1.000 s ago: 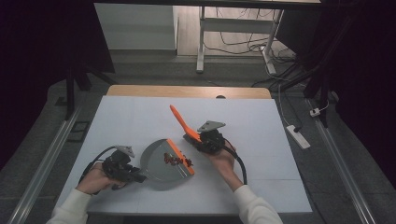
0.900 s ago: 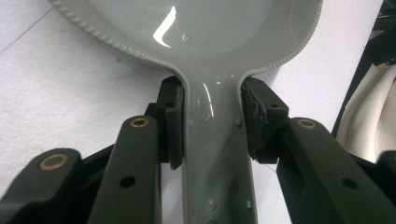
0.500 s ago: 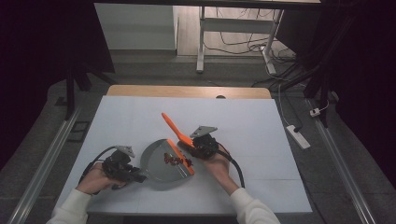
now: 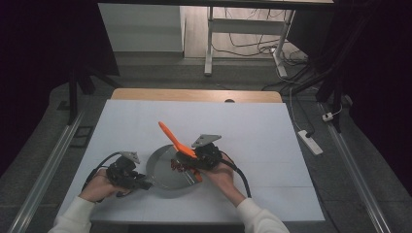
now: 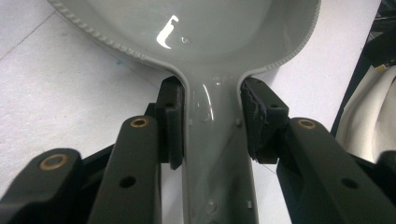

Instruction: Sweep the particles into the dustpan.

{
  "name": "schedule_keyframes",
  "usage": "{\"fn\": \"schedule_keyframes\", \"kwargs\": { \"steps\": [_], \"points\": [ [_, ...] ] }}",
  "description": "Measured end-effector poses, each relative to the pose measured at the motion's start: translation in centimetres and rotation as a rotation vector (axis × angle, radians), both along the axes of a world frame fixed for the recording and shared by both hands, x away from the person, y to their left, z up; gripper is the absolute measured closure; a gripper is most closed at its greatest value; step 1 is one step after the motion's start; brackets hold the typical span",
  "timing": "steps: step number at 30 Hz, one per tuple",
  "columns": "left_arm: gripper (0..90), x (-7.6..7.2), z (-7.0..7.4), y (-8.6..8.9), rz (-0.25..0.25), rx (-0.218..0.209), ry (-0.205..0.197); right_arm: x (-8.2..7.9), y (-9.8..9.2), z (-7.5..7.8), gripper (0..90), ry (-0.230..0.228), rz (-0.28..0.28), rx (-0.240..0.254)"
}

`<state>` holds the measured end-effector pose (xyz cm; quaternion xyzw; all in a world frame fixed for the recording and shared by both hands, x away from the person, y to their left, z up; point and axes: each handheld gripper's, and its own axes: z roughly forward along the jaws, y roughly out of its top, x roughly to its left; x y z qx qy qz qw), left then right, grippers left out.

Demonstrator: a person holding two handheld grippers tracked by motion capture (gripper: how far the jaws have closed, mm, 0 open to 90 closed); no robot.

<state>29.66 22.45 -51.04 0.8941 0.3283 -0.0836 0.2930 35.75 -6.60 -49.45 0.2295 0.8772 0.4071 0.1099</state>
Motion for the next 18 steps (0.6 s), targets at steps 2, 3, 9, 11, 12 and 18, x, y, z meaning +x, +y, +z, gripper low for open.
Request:
{"fn": "schedule_keyframes", "kwargs": {
  "steps": [2, 3, 9, 11, 12, 18],
  "points": [
    [62.5, 0.0, 0.0, 0.0, 0.000, 0.000, -0.001, -0.2, 0.1, 0.1, 70.2, -0.008, 0.016, 0.005],
    [62.5, 0.0, 0.0, 0.0, -0.001, 0.002, -0.003, -0.5, 0.1, 0.6, 70.2, -0.052, 0.004, -0.003],
    [62.5, 0.0, 0.0, 0.0, -0.001, 0.001, -0.003, 0.5, -1.9, 1.3, 70.2, -0.072, -0.097, 0.012],
    [62.5, 0.0, 0.0, 0.0, -0.001, 0.002, -0.003, 0.7, -2.2, 1.3, 70.2, -0.069, -0.112, 0.010],
    [62.5, 0.0, 0.0, 0.0, -0.001, 0.001, -0.002, 0.9, -2.8, 1.3, 70.2, -0.068, -0.135, 0.002],
    [62.5, 0.0, 0.0, 0.0, -0.001, 0.003, -0.005, 1.2, -3.9, 0.5, 70.1, -0.059, -0.172, -0.031]
  ]
}}
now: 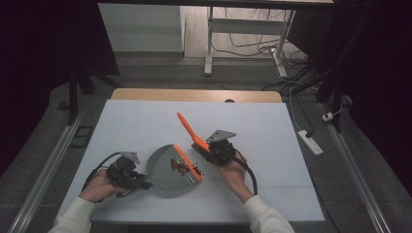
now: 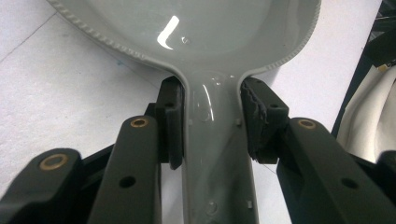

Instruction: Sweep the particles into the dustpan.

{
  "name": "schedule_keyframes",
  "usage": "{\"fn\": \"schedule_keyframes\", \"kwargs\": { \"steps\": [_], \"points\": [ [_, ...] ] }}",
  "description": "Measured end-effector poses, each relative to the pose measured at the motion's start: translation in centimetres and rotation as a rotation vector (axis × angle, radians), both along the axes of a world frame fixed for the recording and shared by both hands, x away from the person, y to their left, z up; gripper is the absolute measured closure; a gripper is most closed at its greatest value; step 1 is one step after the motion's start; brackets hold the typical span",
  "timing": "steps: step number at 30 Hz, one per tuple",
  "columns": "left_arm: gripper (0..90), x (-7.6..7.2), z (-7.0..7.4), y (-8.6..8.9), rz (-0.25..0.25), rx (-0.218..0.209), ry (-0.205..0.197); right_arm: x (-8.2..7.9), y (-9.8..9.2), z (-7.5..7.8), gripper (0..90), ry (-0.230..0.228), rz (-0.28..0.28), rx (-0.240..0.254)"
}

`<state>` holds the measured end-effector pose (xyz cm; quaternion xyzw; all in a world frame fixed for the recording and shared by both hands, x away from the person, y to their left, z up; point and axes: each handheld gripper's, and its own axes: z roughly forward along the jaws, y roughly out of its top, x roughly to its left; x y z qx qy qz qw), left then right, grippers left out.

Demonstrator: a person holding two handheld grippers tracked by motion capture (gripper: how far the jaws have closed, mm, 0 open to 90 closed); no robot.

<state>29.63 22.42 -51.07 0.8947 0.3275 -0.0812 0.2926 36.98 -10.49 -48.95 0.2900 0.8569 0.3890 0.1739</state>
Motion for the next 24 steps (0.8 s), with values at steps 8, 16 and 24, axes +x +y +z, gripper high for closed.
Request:
{"fn": "schedule_keyframes", "kwargs": {
  "steps": [8, 16, 24],
  "points": [
    [62.5, 0.0, -0.1, 0.0, -0.001, 0.001, -0.001, -0.5, -0.4, -0.8, 70.2, 0.028, 0.004, -0.018],
    [62.5, 0.0, 0.0, 0.0, 0.000, 0.002, -0.003, -1.6, 0.3, -1.1, 70.1, 0.030, 0.028, -0.007],
    [62.5, 0.0, -0.1, 0.0, 0.000, 0.004, -0.003, -2.4, 1.2, -1.3, 70.1, 0.063, 0.040, 0.042]
  ]
}}
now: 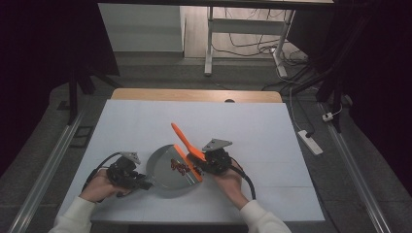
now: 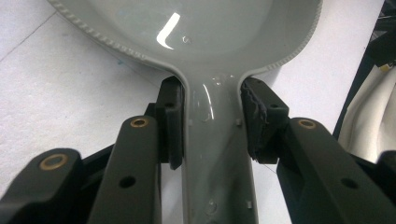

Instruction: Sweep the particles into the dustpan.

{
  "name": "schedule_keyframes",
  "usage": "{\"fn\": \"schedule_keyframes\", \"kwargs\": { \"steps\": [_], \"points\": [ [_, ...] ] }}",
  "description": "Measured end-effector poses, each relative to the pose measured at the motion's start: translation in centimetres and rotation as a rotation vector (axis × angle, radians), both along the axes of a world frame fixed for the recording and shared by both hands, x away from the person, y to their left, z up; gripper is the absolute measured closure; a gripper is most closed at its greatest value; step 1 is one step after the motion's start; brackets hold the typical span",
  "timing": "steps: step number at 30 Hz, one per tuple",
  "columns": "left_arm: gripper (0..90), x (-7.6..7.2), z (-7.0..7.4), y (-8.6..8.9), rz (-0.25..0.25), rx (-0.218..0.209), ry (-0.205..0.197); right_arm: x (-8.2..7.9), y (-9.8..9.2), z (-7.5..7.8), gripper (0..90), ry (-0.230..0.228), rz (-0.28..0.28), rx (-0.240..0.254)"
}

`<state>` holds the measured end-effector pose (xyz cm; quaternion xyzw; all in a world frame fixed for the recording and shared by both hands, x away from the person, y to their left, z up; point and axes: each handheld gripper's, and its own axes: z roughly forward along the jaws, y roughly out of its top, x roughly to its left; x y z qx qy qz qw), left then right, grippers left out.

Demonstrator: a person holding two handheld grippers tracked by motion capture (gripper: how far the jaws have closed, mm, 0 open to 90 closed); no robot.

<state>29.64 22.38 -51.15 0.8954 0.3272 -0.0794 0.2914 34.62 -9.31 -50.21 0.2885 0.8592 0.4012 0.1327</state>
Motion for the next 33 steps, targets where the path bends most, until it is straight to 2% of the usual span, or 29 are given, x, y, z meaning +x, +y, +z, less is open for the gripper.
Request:
{"fn": "schedule_keyframes", "kwargs": {
  "steps": [3, 4, 5, 6, 8, 9, 11, 12, 16, 17, 22, 28, 31, 33],
  "points": [
    [62.5, 0.0, 0.0, 0.0, 0.000, 0.003, 0.001, -0.3, 0.7, 0.0, 70.1, 0.006, 0.009, 0.011],
    [62.5, 0.0, 0.0, 0.0, 0.000, 0.003, 0.002, -0.5, 1.0, 0.1, 70.2, 0.023, 0.024, 0.052],
    [62.5, 0.0, 0.0, 0.0, 0.000, 0.004, 0.002, -0.5, 1.2, 0.2, 70.2, 0.045, 0.044, 0.074],
    [62.5, 0.0, 0.0, 0.0, 0.000, 0.003, 0.001, -0.7, 1.5, 0.3, 70.1, 0.050, 0.060, 0.075],
    [62.5, 0.0, 0.0, 0.0, 0.001, 0.002, 0.001, -0.9, 1.8, 0.5, 70.2, 0.039, 0.077, 0.068],
    [62.5, 0.0, 0.0, 0.0, 0.000, 0.001, 0.000, -1.3, 2.1, 0.7, 70.1, 0.008, 0.094, 0.061],
    [62.5, 0.0, -0.1, 0.0, 0.000, 0.001, -0.001, -1.3, 2.1, 0.9, 70.2, 0.003, 0.093, 0.069],
    [62.5, 0.0, 0.0, 0.0, -0.001, 0.000, 0.002, -1.1, 1.7, 1.3, 70.2, -0.014, 0.078, 0.084],
    [62.5, 0.0, -0.1, 0.0, 0.000, 0.000, 0.002, -0.6, 0.6, 1.8, 70.2, -0.030, 0.038, 0.099],
    [62.5, 0.0, -0.1, 0.0, 0.000, 0.000, 0.002, -0.2, -0.2, 2.1, 70.1, -0.035, 0.011, 0.110],
    [62.5, 0.0, -0.1, 0.0, 0.000, -0.001, 0.002, 0.4, -1.4, 2.4, 70.2, -0.053, -0.027, 0.102],
    [62.5, 0.0, 0.0, 0.0, 0.000, 0.001, 0.000, 1.4, -2.6, 2.1, 70.1, -0.059, -0.073, 0.070],
    [62.5, 0.0, -0.1, 0.0, 0.001, 0.001, 0.001, 1.9, -2.8, 1.1, 70.1, -0.036, -0.085, 0.033],
    [62.5, 0.0, -0.1, 0.0, 0.000, 0.001, 0.000, 2.0, -2.7, 0.8, 70.1, -0.029, -0.085, 0.026]
  ]
}}
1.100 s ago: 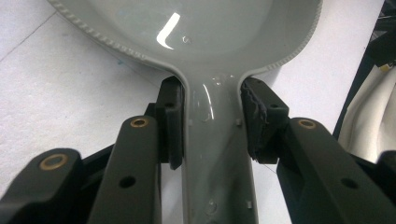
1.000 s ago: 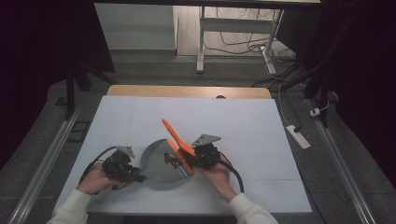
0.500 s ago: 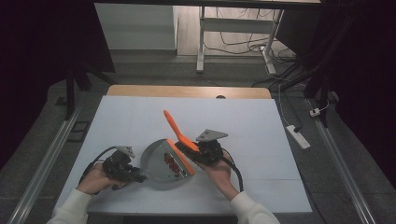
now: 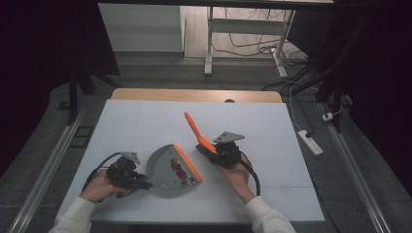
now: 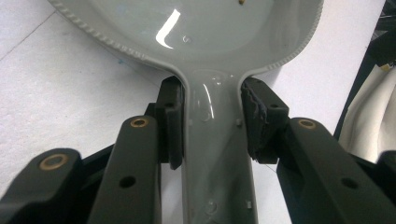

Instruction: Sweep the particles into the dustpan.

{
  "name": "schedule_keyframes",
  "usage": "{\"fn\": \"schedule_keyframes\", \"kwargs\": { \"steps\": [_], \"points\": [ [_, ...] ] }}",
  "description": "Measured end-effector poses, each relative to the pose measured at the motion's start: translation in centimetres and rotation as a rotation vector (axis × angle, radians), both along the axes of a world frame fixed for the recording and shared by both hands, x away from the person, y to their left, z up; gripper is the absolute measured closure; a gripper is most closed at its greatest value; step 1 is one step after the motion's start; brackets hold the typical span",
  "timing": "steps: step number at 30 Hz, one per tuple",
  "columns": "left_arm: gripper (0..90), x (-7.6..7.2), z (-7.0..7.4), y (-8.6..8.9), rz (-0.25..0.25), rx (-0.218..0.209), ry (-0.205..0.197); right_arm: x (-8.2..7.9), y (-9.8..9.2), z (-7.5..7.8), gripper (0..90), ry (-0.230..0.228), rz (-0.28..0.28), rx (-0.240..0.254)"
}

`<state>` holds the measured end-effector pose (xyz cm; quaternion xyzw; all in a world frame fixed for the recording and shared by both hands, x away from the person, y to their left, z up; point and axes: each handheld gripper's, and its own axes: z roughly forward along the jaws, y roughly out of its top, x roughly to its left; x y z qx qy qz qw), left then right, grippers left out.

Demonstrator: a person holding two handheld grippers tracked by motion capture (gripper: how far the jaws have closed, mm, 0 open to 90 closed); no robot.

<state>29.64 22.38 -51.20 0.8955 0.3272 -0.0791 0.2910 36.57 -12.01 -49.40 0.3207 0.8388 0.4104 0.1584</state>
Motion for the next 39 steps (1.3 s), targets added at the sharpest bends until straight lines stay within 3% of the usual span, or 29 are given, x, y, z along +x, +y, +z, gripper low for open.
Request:
{"fn": "schedule_keyframes", "kwargs": {
  "steps": [2, 13, 14, 17, 21, 28, 39],
  "points": [
    [62.5, 0.0, 0.0, 0.0, 0.000, -0.001, -0.001, 0.1, 0.3, -0.5, 70.1, 0.006, 0.009, -0.022],
    [62.5, 0.0, 0.0, 0.0, 0.000, 0.003, -0.003, -2.0, 3.5, -0.9, 70.1, 0.045, 0.119, 0.021],
    [62.5, 0.0, 0.0, 0.0, 0.001, 0.002, -0.004, -2.0, 3.6, -0.6, 70.2, 0.075, 0.141, 0.067],
    [62.5, 0.0, 0.0, 0.0, 0.000, 0.000, -0.007, -2.1, 3.5, -0.3, 70.1, 0.097, 0.150, 0.106],
    [62.5, -0.1, 0.0, 0.0, 0.003, -0.004, -0.013, -1.7, 2.5, 0.6, 70.1, 0.050, 0.124, 0.130],
    [62.4, -0.1, 0.0, 0.0, 0.001, -0.016, -0.023, -1.0, 0.6, 1.5, 70.1, 0.029, 0.069, 0.158],
    [62.4, -0.2, -0.1, 0.1, 0.005, -0.025, -0.041, -0.7, -0.4, 2.1, 70.1, 0.008, 0.049, 0.162]
  ]
}}
